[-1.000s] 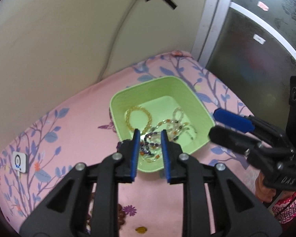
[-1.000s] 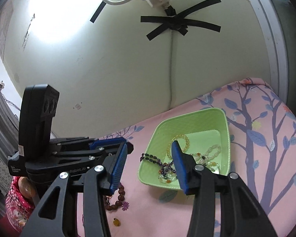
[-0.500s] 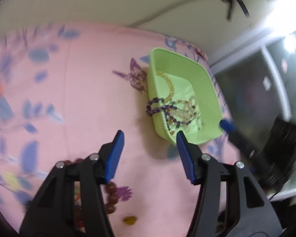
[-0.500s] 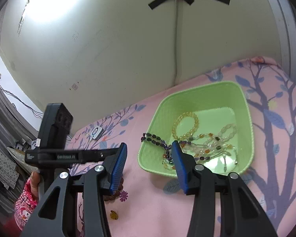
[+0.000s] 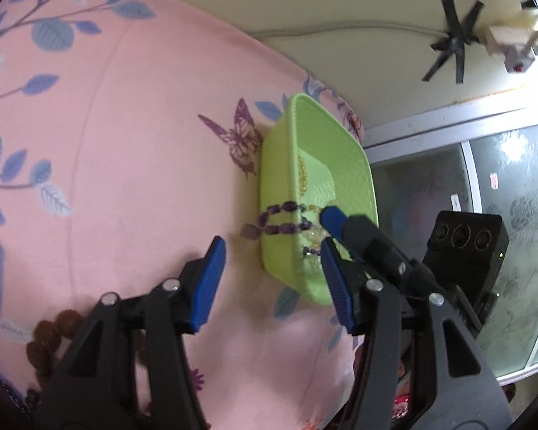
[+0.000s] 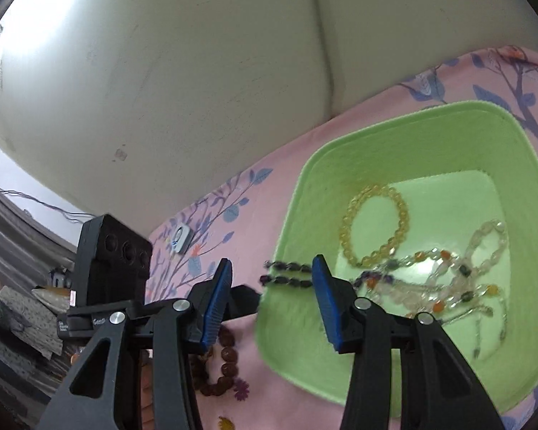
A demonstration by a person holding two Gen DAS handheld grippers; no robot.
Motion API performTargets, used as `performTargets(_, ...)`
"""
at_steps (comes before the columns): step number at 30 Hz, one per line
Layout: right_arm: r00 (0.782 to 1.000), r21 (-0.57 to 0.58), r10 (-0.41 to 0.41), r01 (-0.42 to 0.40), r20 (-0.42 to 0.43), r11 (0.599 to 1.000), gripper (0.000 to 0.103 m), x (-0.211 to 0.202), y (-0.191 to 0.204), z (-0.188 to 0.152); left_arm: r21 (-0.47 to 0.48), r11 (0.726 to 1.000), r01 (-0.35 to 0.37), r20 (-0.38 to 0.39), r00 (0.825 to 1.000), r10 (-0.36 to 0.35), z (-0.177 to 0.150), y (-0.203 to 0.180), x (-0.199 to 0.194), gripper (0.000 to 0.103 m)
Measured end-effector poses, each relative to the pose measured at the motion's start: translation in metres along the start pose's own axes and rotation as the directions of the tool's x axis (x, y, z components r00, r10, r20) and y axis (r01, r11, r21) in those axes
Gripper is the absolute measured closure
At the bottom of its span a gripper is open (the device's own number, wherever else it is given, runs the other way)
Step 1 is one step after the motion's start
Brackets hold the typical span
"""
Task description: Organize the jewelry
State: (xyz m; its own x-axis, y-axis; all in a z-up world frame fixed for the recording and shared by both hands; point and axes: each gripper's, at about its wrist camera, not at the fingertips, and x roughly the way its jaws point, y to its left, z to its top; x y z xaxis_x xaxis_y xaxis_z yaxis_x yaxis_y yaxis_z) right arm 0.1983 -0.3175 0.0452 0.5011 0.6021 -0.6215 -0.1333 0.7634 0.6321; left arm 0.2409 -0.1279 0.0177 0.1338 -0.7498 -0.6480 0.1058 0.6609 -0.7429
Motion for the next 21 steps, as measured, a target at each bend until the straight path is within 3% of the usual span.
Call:
performTargets(2,0.991,-0.133,-0.124,0.118,-0.039,0.984,0.085,0.004,0.010,0.002,0.019,1.000,-0.020,0.003,1.000,0.020,0.000,0.001,-0.003,0.051)
performTargets(4,0.964,-0.300,-0.253,0.217,-0.085,0.929,0.085,0.010,0.023,0.000,0.029,0.999,-0.021,0.005,1.000,0.021,0.000,0.000,-0.007,0.051)
performTargets(6,0.941,-0.394,-0.319,0.251,-0.116,0.884,0.085,0.016,0.026,0.000,0.034,0.999,-0.018,0.007,1.000,0.017,0.001,-0.001,-0.007,0.051)
performTargets(9,0.918,-0.461,-0.360,0.250,-0.167,0.852,0.085,0.039,0.027,0.005,0.041,0.999,-0.017,-0.002,1.000,0.017,0.003,-0.004,-0.001,0.051)
performTargets(10,0.912,-0.468,-0.371,0.255,-0.174,0.846,0.089,0.046,0.025,0.005,0.045,0.999,-0.025,-0.001,1.000,0.025,0.003,-0.006,0.001,0.051)
performTargets(11,0.907,-0.473,-0.380,0.259,-0.180,0.842,0.103,0.052,0.023,0.005,0.052,0.998,-0.035,-0.002,0.999,0.036,0.002,-0.008,0.002,0.051)
performTargets(14,0.913,-0.418,-0.372,0.277,-0.165,0.865,0.103,0.053,0.011,0.009,0.068,0.997,-0.042,0.008,0.999,0.041,0.002,-0.010,-0.006,0.051)
performTargets(18,0.897,-0.319,-0.431,0.383,-0.097,0.867,0.103,0.033,-0.016,0.013,0.085,0.995,-0.055,0.048,0.998,0.051,0.003,-0.011,-0.030,0.051)
performTargets(21,0.894,-0.300,-0.443,0.404,-0.073,0.864,0.103,0.016,-0.023,0.011,0.111,0.992,-0.064,0.080,0.995,0.055,0.000,-0.013,-0.053,0.051)
